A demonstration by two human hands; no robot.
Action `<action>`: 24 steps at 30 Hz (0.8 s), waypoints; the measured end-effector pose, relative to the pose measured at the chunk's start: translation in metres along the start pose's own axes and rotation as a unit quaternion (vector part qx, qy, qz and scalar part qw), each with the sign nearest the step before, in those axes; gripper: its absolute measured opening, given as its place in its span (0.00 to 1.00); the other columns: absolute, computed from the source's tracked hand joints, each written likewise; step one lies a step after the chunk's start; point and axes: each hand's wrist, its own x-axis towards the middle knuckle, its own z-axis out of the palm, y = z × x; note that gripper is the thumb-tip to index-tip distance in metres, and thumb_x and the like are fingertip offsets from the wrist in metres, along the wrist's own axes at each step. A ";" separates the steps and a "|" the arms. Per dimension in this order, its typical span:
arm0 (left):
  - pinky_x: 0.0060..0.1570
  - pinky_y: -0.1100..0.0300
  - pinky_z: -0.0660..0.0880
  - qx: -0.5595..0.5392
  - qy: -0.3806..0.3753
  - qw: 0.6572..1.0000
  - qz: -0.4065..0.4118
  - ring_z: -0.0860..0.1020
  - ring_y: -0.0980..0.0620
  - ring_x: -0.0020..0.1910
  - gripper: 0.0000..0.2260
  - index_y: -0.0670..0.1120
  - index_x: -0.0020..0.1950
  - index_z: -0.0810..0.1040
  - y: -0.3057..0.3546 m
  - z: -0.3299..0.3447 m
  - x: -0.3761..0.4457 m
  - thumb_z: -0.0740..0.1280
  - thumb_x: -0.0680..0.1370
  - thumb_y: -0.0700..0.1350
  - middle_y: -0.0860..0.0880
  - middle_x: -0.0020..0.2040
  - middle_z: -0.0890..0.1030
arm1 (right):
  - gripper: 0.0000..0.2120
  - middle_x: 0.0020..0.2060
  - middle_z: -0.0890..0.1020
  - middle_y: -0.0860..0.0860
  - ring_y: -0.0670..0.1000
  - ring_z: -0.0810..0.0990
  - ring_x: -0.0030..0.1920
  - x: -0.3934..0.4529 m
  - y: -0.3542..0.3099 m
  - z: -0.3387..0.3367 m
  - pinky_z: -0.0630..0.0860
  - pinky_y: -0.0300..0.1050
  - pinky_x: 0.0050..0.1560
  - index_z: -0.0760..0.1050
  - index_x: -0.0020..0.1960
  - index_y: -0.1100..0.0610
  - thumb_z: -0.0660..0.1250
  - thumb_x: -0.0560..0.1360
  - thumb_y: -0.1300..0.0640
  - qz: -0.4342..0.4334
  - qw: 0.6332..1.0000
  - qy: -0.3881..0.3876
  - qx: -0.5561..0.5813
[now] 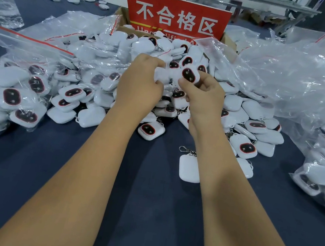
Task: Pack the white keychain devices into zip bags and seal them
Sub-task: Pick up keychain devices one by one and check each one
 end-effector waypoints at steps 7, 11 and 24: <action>0.58 0.63 0.69 -0.094 0.008 0.995 -0.031 0.74 0.52 0.59 0.21 0.47 0.64 0.78 0.011 0.006 -0.003 0.59 0.75 0.33 0.49 0.63 0.77 | 0.10 0.44 0.82 0.56 0.55 0.79 0.45 -0.005 0.000 0.006 0.77 0.51 0.51 0.79 0.56 0.65 0.68 0.78 0.60 0.004 0.998 -0.059 -0.018; 0.57 0.66 0.71 -0.203 -0.005 0.973 -0.107 0.75 0.57 0.57 0.19 0.48 0.63 0.79 0.014 0.006 -0.007 0.57 0.77 0.36 0.51 0.62 0.79 | 0.15 0.49 0.86 0.55 0.56 0.84 0.53 -0.007 0.004 0.007 0.79 0.55 0.59 0.76 0.64 0.58 0.65 0.79 0.65 0.017 0.994 -0.080 -0.070; 0.34 0.58 0.64 -0.226 -0.011 0.969 -0.099 0.68 0.56 0.31 0.11 0.48 0.34 0.74 0.012 0.011 -0.009 0.59 0.75 0.45 0.55 0.29 0.70 | 0.17 0.46 0.81 0.68 0.57 0.77 0.41 -0.007 0.007 0.008 0.79 0.63 0.46 0.76 0.56 0.46 0.62 0.77 0.67 -0.005 0.990 -0.098 -0.098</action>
